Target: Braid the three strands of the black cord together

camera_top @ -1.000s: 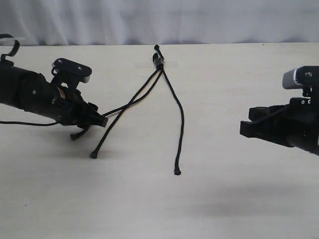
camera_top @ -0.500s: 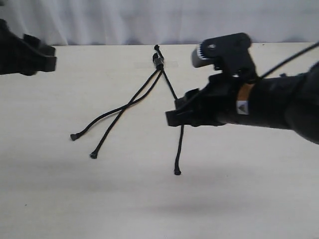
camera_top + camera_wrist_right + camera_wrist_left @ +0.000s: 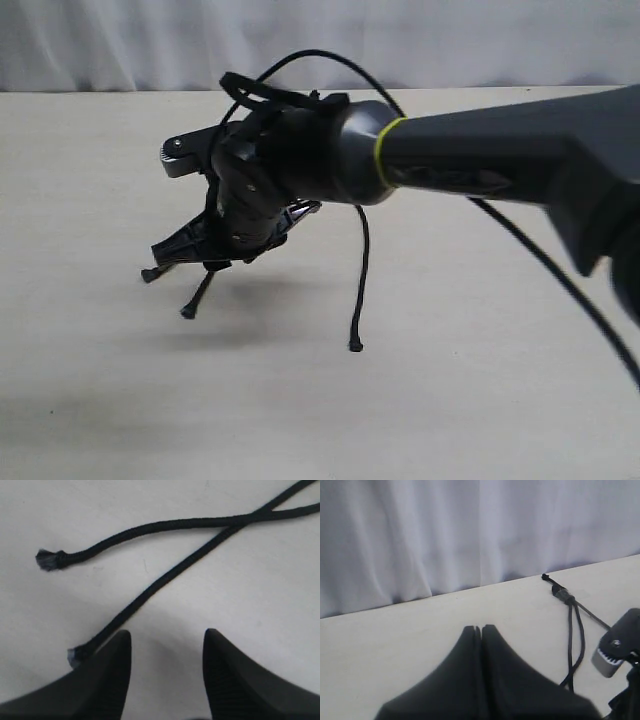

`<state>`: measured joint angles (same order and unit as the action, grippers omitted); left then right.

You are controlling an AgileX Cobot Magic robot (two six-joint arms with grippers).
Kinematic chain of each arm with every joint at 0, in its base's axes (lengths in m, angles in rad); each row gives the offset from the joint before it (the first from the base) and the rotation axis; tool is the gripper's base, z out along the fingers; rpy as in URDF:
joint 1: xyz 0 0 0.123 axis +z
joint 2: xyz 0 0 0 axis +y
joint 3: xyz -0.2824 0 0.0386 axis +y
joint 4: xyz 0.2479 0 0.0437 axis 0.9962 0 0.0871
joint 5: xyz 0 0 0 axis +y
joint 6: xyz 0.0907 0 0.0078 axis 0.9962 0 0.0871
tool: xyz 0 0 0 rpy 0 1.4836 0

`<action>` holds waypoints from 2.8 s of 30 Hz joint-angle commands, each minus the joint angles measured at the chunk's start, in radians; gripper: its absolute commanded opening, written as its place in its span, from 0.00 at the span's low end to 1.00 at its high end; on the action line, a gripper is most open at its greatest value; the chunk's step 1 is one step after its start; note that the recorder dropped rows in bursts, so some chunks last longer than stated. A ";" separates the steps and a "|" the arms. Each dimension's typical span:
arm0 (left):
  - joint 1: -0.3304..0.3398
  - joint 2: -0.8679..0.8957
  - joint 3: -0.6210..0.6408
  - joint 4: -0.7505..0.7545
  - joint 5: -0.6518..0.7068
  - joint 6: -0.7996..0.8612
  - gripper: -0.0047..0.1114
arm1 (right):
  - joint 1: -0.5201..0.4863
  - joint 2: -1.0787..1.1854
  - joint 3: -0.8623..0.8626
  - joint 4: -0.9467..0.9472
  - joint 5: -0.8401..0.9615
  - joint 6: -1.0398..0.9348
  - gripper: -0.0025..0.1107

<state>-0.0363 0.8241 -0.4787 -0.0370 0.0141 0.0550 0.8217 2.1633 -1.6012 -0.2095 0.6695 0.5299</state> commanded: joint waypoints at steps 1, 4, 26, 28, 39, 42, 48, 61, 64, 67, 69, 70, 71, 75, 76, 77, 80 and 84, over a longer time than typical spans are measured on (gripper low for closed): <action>0.001 -0.003 0.007 -0.009 -0.021 -0.010 0.04 | 0.007 0.102 -0.127 0.067 0.105 -0.099 0.41; 0.001 -0.003 0.007 -0.009 -0.021 -0.010 0.04 | -0.005 0.091 -0.143 0.012 0.222 -0.133 0.41; 0.001 -0.003 0.007 -0.033 -0.006 -0.010 0.04 | -0.010 0.253 -0.313 0.166 0.158 -0.179 0.41; 0.001 -0.003 0.007 -0.033 -0.006 -0.010 0.04 | -0.010 0.275 -0.332 0.152 0.204 -0.179 0.41; 0.001 -0.003 0.007 -0.033 -0.002 -0.010 0.04 | -0.010 0.290 -0.341 0.150 0.326 -0.225 0.08; 0.001 -0.003 0.007 -0.033 -0.002 -0.010 0.04 | -0.010 0.288 -0.341 0.142 0.376 -0.234 0.06; 0.001 -0.003 0.007 -0.033 0.000 -0.010 0.04 | -0.010 0.219 -0.341 0.027 0.466 -0.242 0.06; 0.001 -0.003 0.007 -0.033 0.002 -0.010 0.04 | -0.146 0.133 -0.279 0.015 0.552 -0.397 0.06; 0.001 -0.003 0.007 -0.033 0.002 -0.010 0.04 | -0.202 0.132 -0.220 0.010 0.552 -0.405 0.06; 0.001 -0.003 0.007 -0.033 0.002 -0.010 0.04 | -0.262 0.130 -0.189 0.010 0.552 -0.405 0.06; 0.001 -0.003 0.007 -0.033 0.002 -0.010 0.04 | -0.298 0.124 -0.185 0.012 0.552 -0.407 0.06; 0.001 -0.003 0.007 -0.033 0.002 -0.010 0.04 | -0.316 0.115 -0.185 0.012 0.552 -0.411 0.06; 0.001 -0.003 0.007 -0.033 0.002 -0.010 0.04 | -0.333 0.106 -0.185 0.012 0.552 -0.411 0.06; 0.001 -0.003 0.007 -0.033 0.002 -0.010 0.04 | -0.391 0.062 -0.185 0.012 0.531 -0.418 0.06; 0.001 -0.003 0.007 -0.033 0.002 -0.010 0.04 | -0.401 0.057 -0.185 0.012 0.529 -0.418 0.06; 0.001 -0.003 0.007 -0.033 0.002 -0.010 0.04 | -0.413 0.055 -0.185 0.012 0.529 -0.418 0.06; 0.001 -0.003 0.007 -0.033 0.002 -0.010 0.04 | -0.444 0.057 -0.154 0.012 0.508 -0.418 0.06; 0.001 -0.003 0.007 -0.033 0.002 -0.010 0.04 | -0.484 0.057 -0.051 0.008 0.408 -0.418 0.06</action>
<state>-0.0363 0.8241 -0.4787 -0.0607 0.0201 0.0529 0.3663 2.2247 -1.7133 -0.2023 1.1421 0.1213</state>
